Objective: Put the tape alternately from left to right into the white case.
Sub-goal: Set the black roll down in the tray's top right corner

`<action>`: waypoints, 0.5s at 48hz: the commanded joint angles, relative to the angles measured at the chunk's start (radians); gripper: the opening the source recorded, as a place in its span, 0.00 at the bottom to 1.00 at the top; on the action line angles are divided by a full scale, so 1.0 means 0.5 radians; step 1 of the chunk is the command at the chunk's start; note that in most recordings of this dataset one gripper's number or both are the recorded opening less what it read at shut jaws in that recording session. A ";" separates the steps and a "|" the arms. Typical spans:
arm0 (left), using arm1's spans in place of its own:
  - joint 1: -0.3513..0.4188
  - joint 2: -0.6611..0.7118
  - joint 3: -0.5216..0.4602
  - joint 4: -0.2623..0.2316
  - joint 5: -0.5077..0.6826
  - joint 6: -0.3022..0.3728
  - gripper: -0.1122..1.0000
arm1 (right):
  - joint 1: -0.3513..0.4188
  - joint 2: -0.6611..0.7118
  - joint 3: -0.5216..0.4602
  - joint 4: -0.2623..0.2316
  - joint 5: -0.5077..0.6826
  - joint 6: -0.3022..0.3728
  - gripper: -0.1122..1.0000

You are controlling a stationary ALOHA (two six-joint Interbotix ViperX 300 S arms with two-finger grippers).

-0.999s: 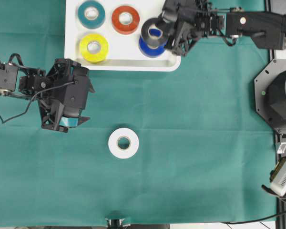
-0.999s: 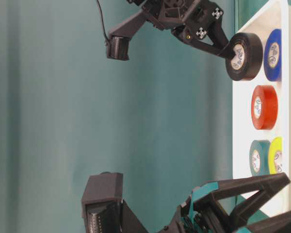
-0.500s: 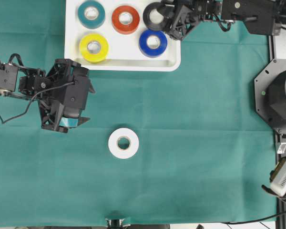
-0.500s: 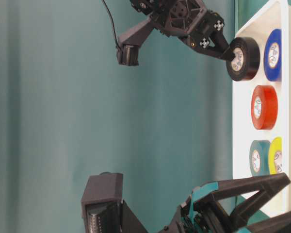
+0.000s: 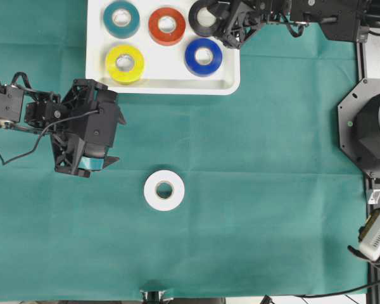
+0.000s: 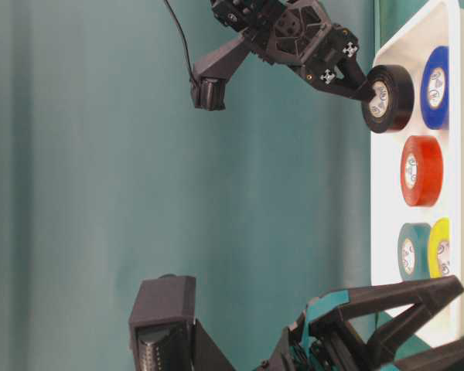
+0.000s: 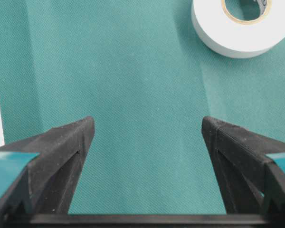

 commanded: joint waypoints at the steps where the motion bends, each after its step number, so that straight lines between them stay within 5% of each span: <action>1: -0.006 -0.021 -0.034 -0.003 -0.012 -0.003 0.97 | -0.006 -0.025 -0.031 -0.003 -0.003 -0.003 0.10; 16: -0.006 -0.021 -0.040 -0.003 -0.012 0.000 0.97 | -0.012 -0.025 -0.034 -0.003 0.055 -0.003 0.12; 24: -0.006 -0.021 -0.037 -0.003 -0.012 0.000 0.97 | -0.012 -0.028 -0.037 -0.003 0.058 -0.003 0.45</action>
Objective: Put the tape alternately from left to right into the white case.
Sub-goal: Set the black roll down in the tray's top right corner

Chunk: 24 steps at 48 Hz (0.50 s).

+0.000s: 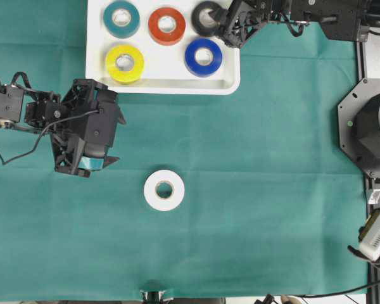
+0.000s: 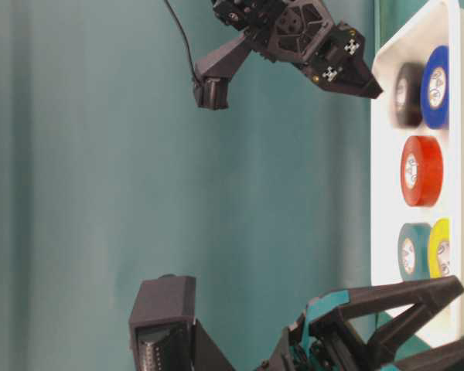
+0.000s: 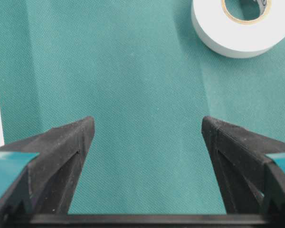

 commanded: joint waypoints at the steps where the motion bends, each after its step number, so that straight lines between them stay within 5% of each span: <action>1: -0.006 -0.021 -0.037 -0.006 -0.012 0.000 0.97 | -0.006 -0.025 -0.037 -0.006 -0.003 -0.003 0.51; 7: -0.006 -0.021 -0.034 -0.006 -0.012 0.000 0.97 | -0.006 -0.028 -0.037 -0.006 -0.003 -0.003 0.83; 24: -0.006 -0.021 -0.037 -0.003 -0.012 0.000 0.97 | 0.000 -0.031 -0.025 -0.006 -0.025 0.000 0.84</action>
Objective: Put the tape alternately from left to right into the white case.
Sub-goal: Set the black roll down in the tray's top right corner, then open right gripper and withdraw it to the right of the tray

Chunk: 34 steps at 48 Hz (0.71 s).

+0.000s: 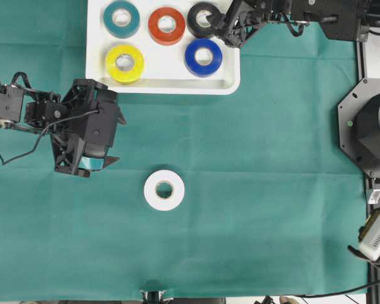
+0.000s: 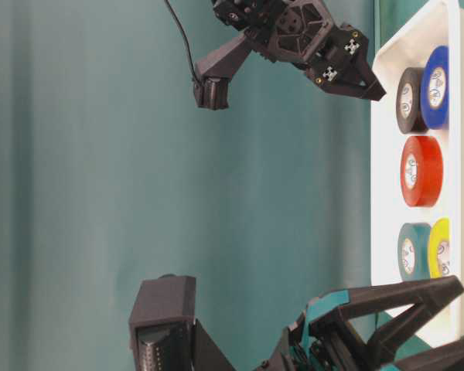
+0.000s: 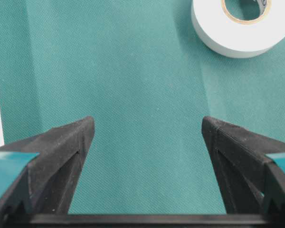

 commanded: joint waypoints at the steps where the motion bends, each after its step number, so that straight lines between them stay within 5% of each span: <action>1: -0.006 -0.021 -0.037 -0.003 -0.018 0.000 0.97 | 0.003 -0.031 -0.018 -0.003 -0.025 0.003 0.84; 34: -0.006 -0.021 -0.040 -0.003 -0.018 0.000 0.97 | 0.522 -0.454 0.353 -0.003 -0.356 0.006 0.84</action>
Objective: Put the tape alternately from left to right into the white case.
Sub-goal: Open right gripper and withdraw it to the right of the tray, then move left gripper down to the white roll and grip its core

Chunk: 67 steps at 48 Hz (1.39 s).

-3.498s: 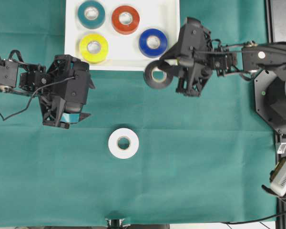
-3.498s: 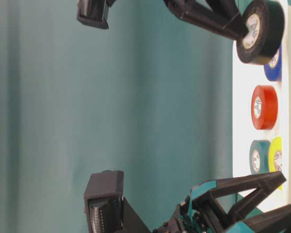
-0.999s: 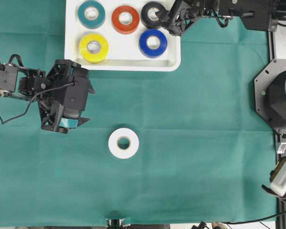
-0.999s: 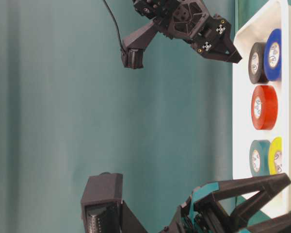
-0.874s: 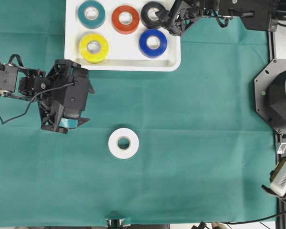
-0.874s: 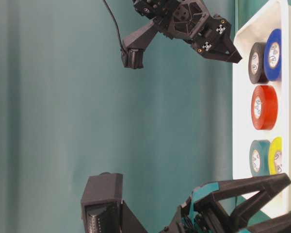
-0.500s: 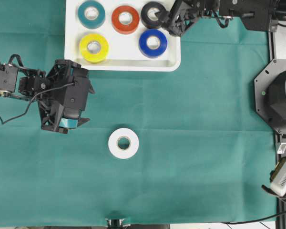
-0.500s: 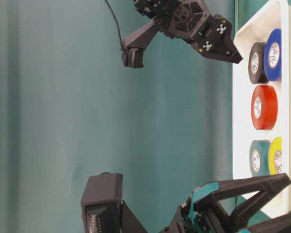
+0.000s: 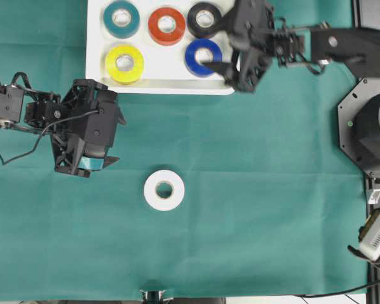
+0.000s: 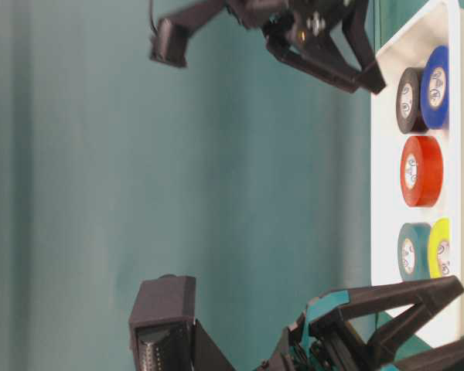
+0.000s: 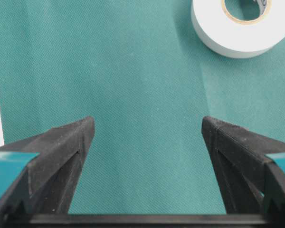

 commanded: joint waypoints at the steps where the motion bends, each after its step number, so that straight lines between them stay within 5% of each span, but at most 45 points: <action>1: -0.006 -0.021 -0.040 -0.003 -0.018 0.000 0.97 | 0.077 -0.095 0.025 -0.003 -0.031 0.006 0.84; 22: -0.012 -0.021 -0.043 -0.003 -0.021 -0.003 0.97 | 0.344 -0.169 0.163 -0.003 -0.018 0.006 0.84; 47: -0.037 -0.021 -0.055 -0.003 -0.018 -0.120 0.97 | 0.356 -0.169 0.163 -0.003 -0.018 0.003 0.84; 53: -0.074 -0.015 -0.092 -0.006 -0.018 -0.267 0.97 | 0.356 -0.169 0.163 -0.003 -0.018 0.000 0.84; 67: -0.095 0.120 -0.242 -0.006 -0.009 -0.874 0.97 | 0.356 -0.169 0.150 -0.003 -0.018 0.000 0.84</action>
